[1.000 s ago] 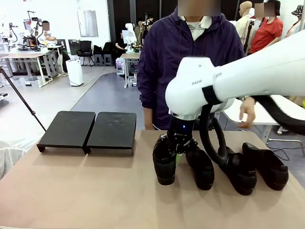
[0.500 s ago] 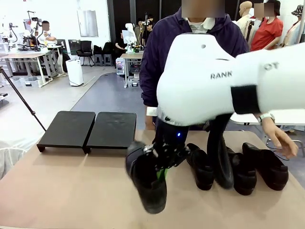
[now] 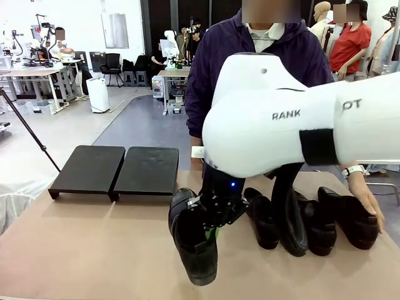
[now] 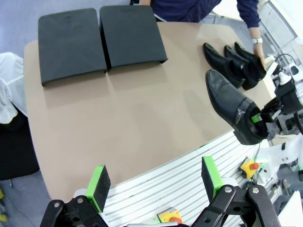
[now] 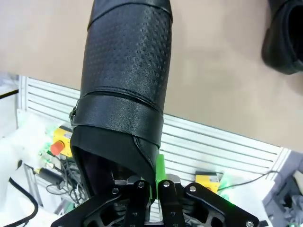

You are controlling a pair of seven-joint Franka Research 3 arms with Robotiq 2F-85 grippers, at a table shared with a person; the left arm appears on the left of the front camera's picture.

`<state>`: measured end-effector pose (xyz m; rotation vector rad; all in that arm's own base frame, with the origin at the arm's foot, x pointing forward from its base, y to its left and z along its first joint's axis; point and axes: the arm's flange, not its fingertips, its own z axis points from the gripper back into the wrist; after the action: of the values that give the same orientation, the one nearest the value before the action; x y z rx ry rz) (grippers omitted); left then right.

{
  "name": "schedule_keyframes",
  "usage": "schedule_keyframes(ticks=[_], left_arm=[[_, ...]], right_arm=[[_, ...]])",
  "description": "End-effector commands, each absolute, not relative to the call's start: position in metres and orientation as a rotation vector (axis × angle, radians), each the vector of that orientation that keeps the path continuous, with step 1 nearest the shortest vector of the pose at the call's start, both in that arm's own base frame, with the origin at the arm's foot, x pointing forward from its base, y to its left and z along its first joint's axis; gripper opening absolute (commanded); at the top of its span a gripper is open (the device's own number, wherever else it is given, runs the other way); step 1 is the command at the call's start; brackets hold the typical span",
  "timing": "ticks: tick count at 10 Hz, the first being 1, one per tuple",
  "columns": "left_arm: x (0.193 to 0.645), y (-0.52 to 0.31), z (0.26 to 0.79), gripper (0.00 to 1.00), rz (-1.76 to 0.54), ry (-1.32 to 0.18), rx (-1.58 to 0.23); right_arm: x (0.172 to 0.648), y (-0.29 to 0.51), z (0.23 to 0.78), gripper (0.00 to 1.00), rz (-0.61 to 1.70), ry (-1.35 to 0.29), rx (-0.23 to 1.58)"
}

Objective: Organize the shoes by placing them on the stand.
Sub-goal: Pick up one Shoe and place it in the middle of the table.

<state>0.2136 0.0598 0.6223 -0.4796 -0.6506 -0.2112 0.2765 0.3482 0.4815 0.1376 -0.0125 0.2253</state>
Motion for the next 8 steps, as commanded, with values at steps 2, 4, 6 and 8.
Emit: schedule_keyframes(ticks=[2, 4, 6, 8], left_arm=[[0.213, 0.061, 0.623, 1.0, -0.227, -0.656, -0.497], [0.213, 0.061, 0.623, 1.0, -0.227, -0.656, -0.497], [0.213, 0.061, 0.623, 1.0, -0.227, -0.656, -0.497], [0.213, 0.061, 0.623, 1.0, -0.227, -0.656, -0.497]], right_arm=[[0.269, 0.404, 0.458, 0.0, 0.177, -0.104, 0.107], [0.283, 0.424, 0.433, 0.0, 0.142, -0.16, 0.156], [0.299, 0.448, 0.413, 0.0, 0.091, -0.152, 0.175], [0.313, 0.463, 0.401, 0.0, 0.073, -0.15, 0.213]])
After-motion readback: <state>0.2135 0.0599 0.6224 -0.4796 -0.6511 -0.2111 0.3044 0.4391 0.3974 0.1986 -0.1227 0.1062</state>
